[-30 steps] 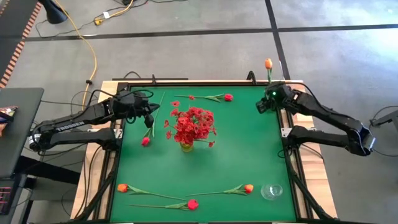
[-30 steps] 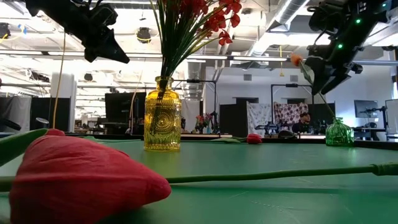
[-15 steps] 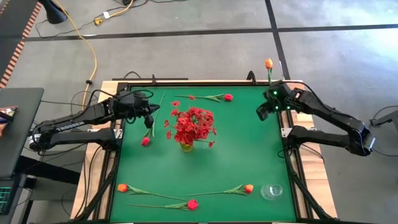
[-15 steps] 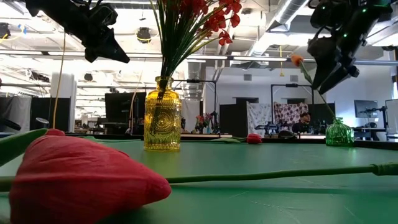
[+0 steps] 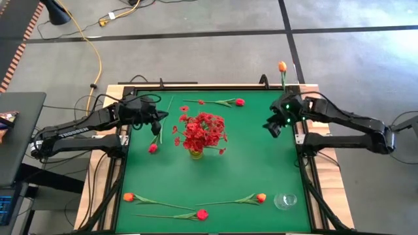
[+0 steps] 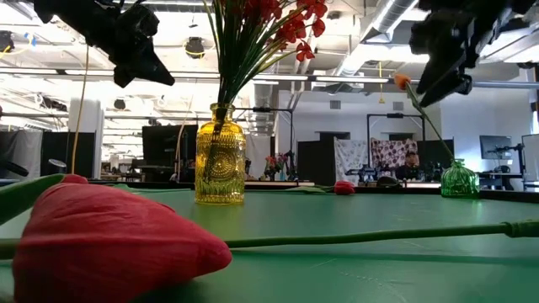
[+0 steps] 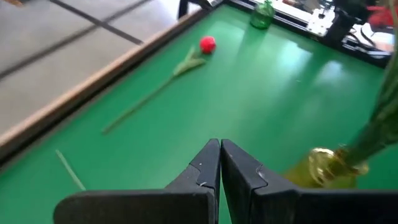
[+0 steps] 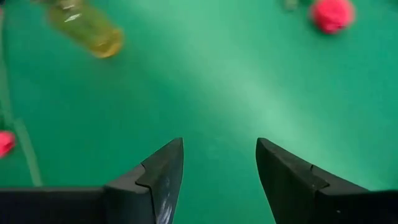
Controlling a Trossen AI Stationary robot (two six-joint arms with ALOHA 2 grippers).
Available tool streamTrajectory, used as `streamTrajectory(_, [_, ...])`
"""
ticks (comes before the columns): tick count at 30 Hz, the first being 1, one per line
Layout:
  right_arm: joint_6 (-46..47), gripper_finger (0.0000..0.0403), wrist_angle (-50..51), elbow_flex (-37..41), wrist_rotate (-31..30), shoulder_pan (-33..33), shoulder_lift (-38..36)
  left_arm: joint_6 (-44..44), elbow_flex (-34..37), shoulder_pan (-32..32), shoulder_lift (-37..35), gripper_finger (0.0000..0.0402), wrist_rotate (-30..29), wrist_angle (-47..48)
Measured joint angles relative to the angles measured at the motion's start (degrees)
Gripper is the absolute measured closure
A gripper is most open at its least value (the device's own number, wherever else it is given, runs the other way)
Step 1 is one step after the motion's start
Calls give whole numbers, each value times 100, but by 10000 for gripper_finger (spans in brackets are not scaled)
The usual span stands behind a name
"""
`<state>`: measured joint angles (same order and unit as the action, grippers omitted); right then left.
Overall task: Sort flowers into vase by color
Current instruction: Put the right orange flower into the green vase
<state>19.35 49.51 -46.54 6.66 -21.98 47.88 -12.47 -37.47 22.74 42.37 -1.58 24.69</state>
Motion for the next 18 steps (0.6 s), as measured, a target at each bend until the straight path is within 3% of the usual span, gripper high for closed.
streamTrajectory(7, [745, 175, -654, 0, -124, 1772, 19, -867, 0, -463, 0, 401, 142, 666])
streamTrajectory(13, [951, 175, -1414, 0, -671, 3271, 212, -1888, 2, -1427, 0, 401, 124, 861])
streamTrajectory(18, [863, 175, -2120, 0, -692, 4200, 582, -2464, 2, -2273, 0, 401, -36, 929])
